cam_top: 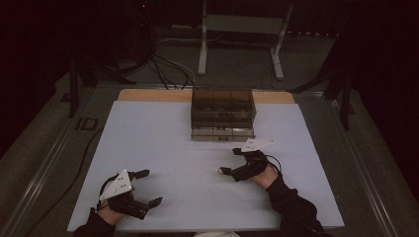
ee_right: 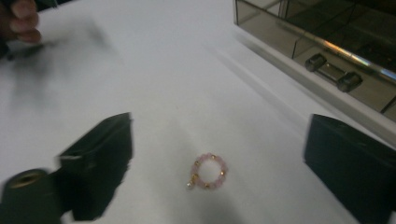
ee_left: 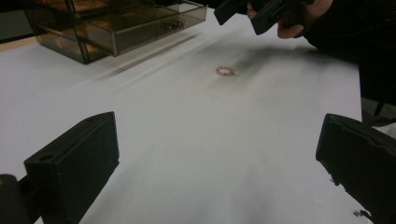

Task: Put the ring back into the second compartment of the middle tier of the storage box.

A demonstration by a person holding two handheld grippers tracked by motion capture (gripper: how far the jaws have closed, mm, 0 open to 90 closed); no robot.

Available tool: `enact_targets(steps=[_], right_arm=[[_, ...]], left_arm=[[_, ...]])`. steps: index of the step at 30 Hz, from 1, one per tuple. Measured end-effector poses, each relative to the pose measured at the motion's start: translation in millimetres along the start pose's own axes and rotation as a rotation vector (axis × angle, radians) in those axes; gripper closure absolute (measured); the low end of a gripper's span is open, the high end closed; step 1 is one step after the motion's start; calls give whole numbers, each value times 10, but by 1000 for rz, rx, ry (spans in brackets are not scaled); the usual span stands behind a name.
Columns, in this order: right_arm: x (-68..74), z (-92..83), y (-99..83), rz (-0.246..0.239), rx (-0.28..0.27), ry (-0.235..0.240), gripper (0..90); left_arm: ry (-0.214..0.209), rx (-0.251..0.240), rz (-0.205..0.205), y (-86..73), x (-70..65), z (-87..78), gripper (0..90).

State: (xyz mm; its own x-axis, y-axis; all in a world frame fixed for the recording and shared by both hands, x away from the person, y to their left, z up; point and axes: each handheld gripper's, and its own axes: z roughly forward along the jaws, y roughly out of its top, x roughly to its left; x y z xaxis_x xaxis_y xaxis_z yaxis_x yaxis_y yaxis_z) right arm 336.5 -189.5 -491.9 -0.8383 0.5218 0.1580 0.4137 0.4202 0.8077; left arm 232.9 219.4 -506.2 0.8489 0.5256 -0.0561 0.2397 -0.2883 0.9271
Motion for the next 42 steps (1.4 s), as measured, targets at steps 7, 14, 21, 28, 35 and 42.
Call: enact_targets(steps=[7,14,21,28,35,42], right_arm=[[29,89,-28,-14,47,-16,222],[24,132,-47,-13,63,-29,317],[22,177,-59,-9,90,-44,459],[38,225,-74,-12,117,-62,625],[62,292,-86,-32,155,-85,732],[71,324,-101,-48,171,-96,767]], left_arm=[[0,-7,-3,3,-3,0,8],[0,-7,-3,4,-2,1,8],[1,-9,-5,4,-3,4,8],[0,-4,-5,0,-1,7,9],[3,-1,-9,-5,1,8,8],[4,-2,-11,-5,4,12,8]])
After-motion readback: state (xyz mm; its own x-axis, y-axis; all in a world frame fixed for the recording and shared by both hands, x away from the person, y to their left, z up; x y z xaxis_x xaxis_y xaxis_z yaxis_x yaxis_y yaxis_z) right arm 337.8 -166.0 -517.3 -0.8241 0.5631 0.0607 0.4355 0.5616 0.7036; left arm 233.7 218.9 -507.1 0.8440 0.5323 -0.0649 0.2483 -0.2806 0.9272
